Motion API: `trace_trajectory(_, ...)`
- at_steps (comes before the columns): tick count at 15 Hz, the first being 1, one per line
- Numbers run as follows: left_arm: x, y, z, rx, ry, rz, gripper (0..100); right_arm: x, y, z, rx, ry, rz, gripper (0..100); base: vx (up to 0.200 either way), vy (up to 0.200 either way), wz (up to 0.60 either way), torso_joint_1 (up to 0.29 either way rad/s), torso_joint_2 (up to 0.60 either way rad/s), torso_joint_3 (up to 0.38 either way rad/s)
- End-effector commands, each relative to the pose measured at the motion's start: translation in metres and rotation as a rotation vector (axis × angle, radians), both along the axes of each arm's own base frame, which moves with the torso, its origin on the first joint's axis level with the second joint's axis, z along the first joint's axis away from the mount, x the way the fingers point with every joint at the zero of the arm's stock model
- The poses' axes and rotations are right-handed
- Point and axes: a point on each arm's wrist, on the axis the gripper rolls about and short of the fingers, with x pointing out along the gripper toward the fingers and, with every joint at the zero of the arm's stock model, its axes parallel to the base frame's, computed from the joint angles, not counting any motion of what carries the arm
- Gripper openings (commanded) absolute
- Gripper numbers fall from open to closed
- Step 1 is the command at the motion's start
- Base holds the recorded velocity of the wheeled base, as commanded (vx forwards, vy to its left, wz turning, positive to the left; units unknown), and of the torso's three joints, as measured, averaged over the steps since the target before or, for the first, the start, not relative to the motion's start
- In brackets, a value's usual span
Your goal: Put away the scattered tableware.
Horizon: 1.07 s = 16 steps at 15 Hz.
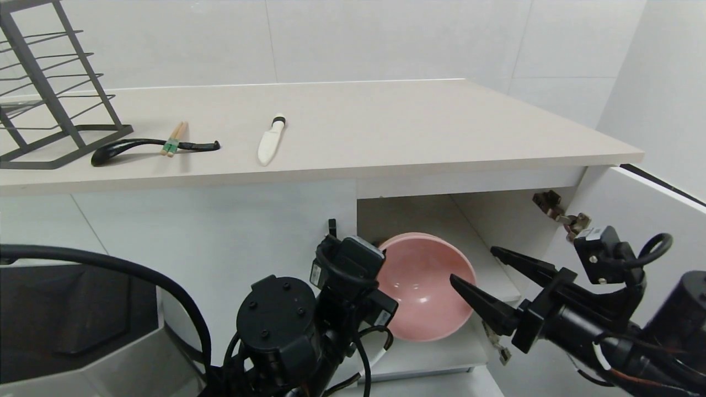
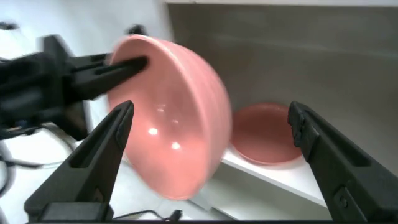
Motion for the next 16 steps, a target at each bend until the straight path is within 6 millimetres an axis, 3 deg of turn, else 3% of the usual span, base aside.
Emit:
trace_trajectory(1, 0.005, -0.009, -0.002, -0.017, -0.003, -0.001, 0, 0.023, 0.006, -0.011, -0.014, 0.03, -0.041, 100, 0.0, 0.0, 0.0, 0.0, 0.0, 0.0)
trace_trajectory(4, 0.015, -0.017, -0.003, -0.038, -0.014, 0.01, 0, 0.033, 0.01, -0.013, 0.001, 0.035, -0.094, 100, 0.0, 0.0, 0.0, 0.0, 0.0, 0.0)
trace_trajectory(9, 0.021, -0.02, 0.001, -0.097, -0.009, 0.015, 0, 0.032, 0.009, -0.013, 0.002, 0.034, -0.096, 100, 0.0, 0.0, 0.0, 0.0, 0.0, 0.0)
trace_trajectory(10, 0.021, -0.02, 0.001, -0.097, -0.01, 0.013, 0, 0.031, 0.009, -0.014, -0.001, 0.039, -0.097, 0, 0.0, 0.0, 0.0, 0.0, 0.0, 0.0)
trace_trajectory(16, 0.022, -0.021, 0.002, -0.102, -0.013, 0.012, 0, 0.029, 0.016, -0.012, 0.006, 0.029, -0.068, 0, 0.0, 0.0, 0.0, 0.0, 0.0, 0.0)
